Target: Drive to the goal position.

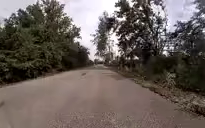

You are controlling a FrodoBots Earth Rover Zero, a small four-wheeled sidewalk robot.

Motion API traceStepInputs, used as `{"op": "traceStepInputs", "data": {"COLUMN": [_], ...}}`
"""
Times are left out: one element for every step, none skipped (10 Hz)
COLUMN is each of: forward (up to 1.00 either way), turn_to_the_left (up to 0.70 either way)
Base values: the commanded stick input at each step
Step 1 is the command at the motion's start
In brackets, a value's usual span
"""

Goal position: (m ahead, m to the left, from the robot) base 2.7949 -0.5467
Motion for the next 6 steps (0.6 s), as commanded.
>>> {"op": "traceStepInputs", "data": {"forward": [0.7, 0.7, 0.7, 0.7, 0.7, 0.7], "turn_to_the_left": [0.0, 0.0, 0.0, 0.0, 0.0, 0.0]}}
